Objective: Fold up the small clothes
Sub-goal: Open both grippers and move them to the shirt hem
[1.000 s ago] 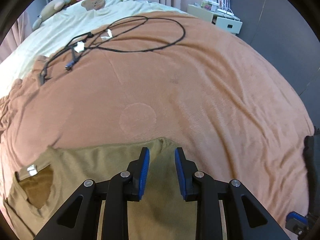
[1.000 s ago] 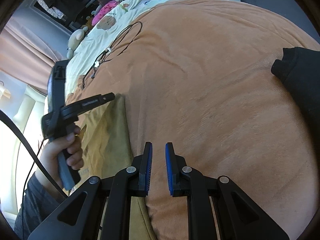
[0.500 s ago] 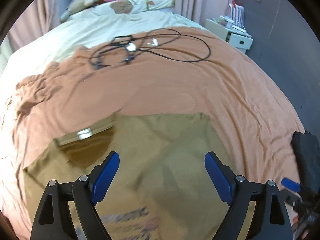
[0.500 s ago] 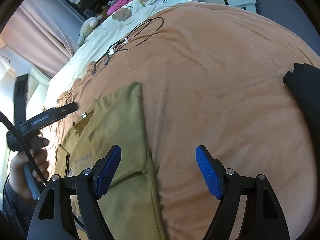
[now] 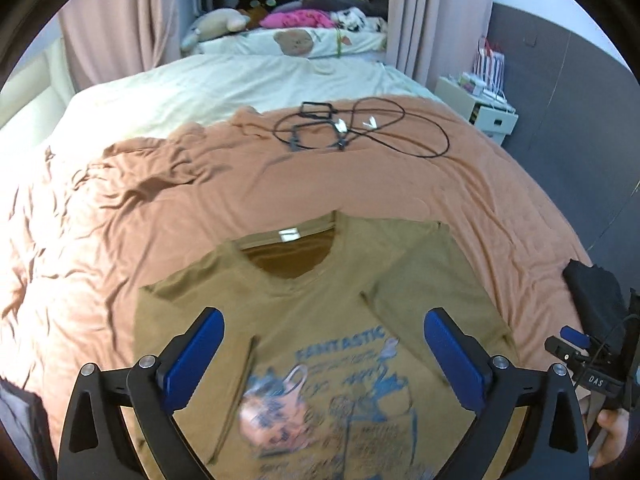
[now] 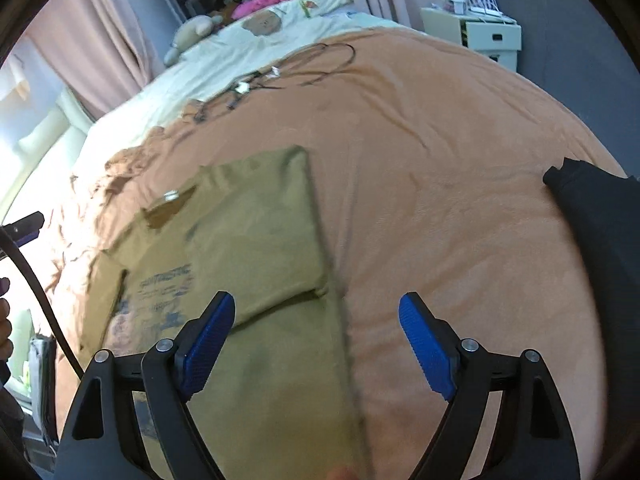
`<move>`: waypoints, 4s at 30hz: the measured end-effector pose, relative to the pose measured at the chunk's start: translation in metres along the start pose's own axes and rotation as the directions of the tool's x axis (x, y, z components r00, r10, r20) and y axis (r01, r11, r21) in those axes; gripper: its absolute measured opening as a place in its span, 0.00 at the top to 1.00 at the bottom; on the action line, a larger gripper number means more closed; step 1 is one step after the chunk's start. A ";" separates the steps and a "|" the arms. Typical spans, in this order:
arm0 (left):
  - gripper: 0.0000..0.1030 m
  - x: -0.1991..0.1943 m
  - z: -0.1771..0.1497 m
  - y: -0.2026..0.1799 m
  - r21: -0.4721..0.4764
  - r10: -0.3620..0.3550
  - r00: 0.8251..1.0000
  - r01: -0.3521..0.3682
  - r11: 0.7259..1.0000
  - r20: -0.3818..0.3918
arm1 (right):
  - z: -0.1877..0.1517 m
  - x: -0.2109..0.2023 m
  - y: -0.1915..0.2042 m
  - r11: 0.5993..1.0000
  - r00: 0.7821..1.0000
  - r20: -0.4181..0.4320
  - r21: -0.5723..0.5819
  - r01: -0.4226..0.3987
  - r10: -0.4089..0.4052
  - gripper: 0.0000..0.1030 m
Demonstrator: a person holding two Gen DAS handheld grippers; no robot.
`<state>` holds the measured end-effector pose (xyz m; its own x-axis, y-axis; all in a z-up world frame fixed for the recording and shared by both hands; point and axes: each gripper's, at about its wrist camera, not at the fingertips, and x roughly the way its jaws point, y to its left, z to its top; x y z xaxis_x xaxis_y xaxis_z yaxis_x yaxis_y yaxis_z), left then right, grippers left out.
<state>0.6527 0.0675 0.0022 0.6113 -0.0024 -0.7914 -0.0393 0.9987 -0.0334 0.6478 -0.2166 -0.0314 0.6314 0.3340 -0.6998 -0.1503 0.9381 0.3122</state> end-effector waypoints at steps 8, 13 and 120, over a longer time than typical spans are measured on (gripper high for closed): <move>0.02 -0.068 -0.038 0.055 -0.074 -0.018 0.996 0.025 0.997 0.090 | -0.019 -0.060 0.021 0.997 0.997 0.043 -0.045 0.066 -0.064 0.19; 0.02 -0.110 -0.064 0.083 -0.127 -0.022 0.990 0.040 0.991 0.142 | -0.036 -0.098 0.042 0.994 0.992 0.111 -0.082 0.072 -0.063 0.19; 0.51 -0.179 -0.484 0.186 -0.467 -0.260 0.957 0.288 0.836 0.126 | -0.264 -0.238 -0.064 0.997 0.996 0.045 -0.003 -0.079 0.079 0.30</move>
<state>0.1536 0.2285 -0.1574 0.6951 -0.2550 -0.6722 -0.2258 0.8102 -0.5408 0.3063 -0.3320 -0.0544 0.6512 0.4028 -0.6432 -0.2019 0.9089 0.3648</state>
